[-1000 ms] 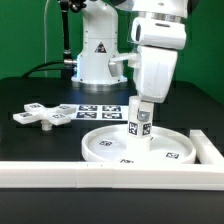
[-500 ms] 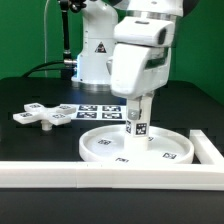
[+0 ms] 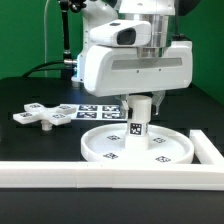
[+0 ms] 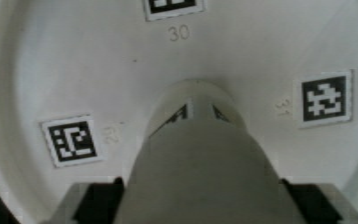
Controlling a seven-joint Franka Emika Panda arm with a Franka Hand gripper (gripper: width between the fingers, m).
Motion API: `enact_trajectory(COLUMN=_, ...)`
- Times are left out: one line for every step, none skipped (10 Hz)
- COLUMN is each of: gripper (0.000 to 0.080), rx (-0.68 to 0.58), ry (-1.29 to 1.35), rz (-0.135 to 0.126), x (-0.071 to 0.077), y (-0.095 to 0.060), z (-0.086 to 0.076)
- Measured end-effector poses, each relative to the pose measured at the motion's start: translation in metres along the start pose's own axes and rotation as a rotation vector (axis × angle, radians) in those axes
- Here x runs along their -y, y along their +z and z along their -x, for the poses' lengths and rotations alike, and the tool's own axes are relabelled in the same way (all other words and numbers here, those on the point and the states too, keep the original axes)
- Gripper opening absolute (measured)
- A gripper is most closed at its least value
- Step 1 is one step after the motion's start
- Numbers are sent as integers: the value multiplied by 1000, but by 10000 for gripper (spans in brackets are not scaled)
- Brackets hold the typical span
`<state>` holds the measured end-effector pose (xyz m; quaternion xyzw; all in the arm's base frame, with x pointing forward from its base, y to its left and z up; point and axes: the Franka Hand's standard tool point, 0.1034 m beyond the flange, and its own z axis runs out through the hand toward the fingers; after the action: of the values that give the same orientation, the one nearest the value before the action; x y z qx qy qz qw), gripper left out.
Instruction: Assemble round table
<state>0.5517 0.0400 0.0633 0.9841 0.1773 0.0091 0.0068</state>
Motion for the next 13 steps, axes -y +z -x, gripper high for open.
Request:
enact_trajectory(gripper=409, rx=0, ry=48, rz=0, x=0, y=0, z=0)
enact_trajectory(gripper=409, rx=0, ry=82, rz=0, x=0, y=0, z=0)
enact_trajectory(gripper=409, rx=0, ry=161, rz=-1, x=0, y=0, z=0)
enact_trajectory(gripper=409, rx=-5, ry=266, rz=-8, x=-1, y=0, z=0)
enact_trajectory(gripper=409, rx=-19, ry=375, rz=-15, x=-1, y=0, z=1)
enact_trajectory(gripper=409, rx=-28, ry=492, rz=-26, x=-1, y=1, z=1)
enact_trajectory(gripper=409, rx=-30, ry=630, rz=-39, x=-1, y=1, z=1)
enact_trajectory(gripper=409, rx=-29, ry=739, rz=-49, x=-2, y=1, z=2)
enact_trajectory(gripper=409, rx=-27, ry=827, rz=-54, x=-2, y=1, z=2)
enact_trajectory(gripper=409, rx=-27, ry=870, rz=-53, x=-2, y=1, z=2)
enact_trajectory(gripper=409, rx=-26, ry=910, rz=-59, x=-2, y=1, z=2)
enact_trajectory(gripper=409, rx=-24, ry=963, rz=-64, x=-3, y=1, z=2)
enact_trajectory(gripper=409, rx=-23, ry=991, rz=-67, x=-3, y=1, z=2)
